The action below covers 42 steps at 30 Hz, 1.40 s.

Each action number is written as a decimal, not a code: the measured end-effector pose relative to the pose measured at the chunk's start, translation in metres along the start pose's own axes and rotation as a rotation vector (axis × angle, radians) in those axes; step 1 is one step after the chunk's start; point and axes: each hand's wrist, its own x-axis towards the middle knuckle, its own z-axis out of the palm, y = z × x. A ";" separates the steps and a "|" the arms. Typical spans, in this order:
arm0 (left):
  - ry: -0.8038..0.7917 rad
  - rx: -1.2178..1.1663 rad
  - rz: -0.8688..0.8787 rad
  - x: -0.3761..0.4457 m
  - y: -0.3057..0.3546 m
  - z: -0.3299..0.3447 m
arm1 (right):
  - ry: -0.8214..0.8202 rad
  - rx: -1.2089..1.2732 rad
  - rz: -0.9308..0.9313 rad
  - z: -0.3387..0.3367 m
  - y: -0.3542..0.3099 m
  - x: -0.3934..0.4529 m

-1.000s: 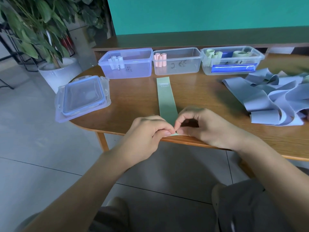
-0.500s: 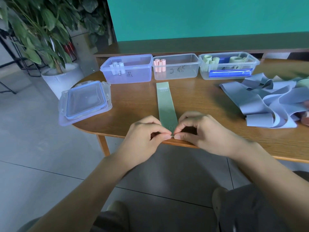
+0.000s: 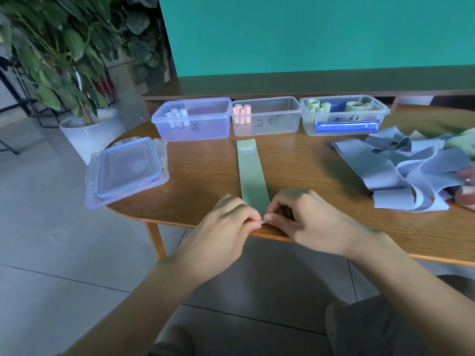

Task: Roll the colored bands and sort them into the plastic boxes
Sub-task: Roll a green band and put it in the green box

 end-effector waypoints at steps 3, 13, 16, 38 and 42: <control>0.004 -0.092 -0.107 0.003 0.001 -0.002 | -0.008 -0.019 0.017 0.000 0.000 0.002; 0.055 -0.034 -0.110 0.008 -0.003 0.002 | -0.034 -0.063 0.107 -0.004 0.001 0.010; 0.091 0.010 -0.078 0.009 -0.001 0.002 | -0.039 -0.071 0.126 -0.003 0.000 0.011; 0.151 0.216 0.014 0.002 0.003 0.010 | 0.213 -0.245 -0.104 0.020 -0.002 0.006; 0.166 0.212 0.009 0.001 0.004 0.011 | 0.231 -0.347 -0.184 0.021 -0.001 -0.004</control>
